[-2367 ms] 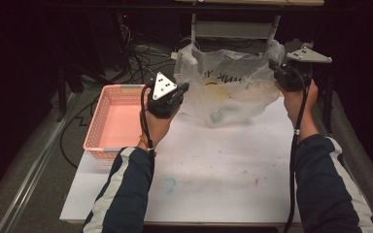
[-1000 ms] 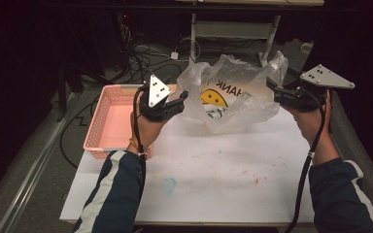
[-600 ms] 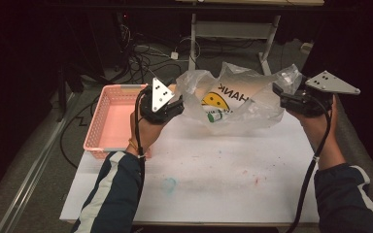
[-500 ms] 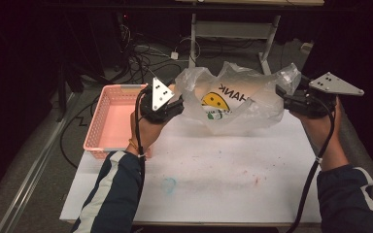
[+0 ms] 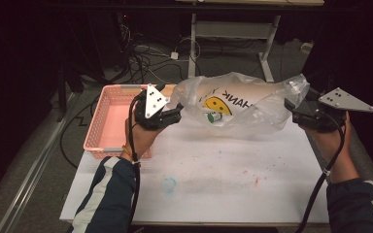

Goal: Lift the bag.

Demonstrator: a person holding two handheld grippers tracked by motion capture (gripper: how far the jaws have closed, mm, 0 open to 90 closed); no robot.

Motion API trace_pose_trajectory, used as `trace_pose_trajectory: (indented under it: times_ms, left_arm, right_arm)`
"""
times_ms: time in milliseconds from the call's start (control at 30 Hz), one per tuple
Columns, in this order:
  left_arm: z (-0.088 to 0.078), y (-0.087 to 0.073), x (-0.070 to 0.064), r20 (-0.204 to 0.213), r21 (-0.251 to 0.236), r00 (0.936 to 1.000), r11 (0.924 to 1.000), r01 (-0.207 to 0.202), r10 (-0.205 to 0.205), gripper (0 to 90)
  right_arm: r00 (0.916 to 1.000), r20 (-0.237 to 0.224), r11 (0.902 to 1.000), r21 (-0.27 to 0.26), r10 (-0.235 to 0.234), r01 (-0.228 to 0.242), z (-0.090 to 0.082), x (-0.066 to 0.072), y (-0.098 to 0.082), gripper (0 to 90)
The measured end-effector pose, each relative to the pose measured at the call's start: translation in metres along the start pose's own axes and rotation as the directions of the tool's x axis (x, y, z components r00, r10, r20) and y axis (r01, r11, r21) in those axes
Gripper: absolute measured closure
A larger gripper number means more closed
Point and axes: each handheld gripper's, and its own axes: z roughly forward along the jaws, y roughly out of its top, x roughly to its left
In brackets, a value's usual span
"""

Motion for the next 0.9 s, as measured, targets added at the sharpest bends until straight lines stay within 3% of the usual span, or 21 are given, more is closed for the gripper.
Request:
trace_pose_trajectory:
  times_ms: [467, 567, 767, 900]
  left_arm:
    - [-0.047, -0.019, -0.017, 0.042, 0.053, 0.9929, 0.9921, -0.113, 0.111, 20.1]
    - [-0.058, -0.023, -0.02, 0.046, 0.053, 0.9926, 0.992, -0.115, 0.113, 20.1]
    - [-0.076, -0.036, -0.026, 0.048, 0.072, 0.9892, 0.9873, -0.142, 0.139, 20.1]
    - [-0.082, -0.054, -0.029, 0.06, 0.107, 0.9869, 0.982, -0.156, 0.15, 20.0]
  right_arm:
    - [0.9974, -0.063, 0.9994, 0.002, -0.035, 0.035, -0.038, 0.019, -0.021, 22.9]
    - [0.9961, -0.062, 0.9981, -0.011, -0.062, 0.061, -0.053, 0.024, -0.021, 22.5]
    - [0.9959, -0.06, 0.9949, -0.079, -0.067, 0.063, -0.086, 0.029, -0.016, 22.2]
    - [0.9941, -0.077, 0.995, -0.071, -0.076, 0.07, -0.09, 0.037, -0.026, 21.3]
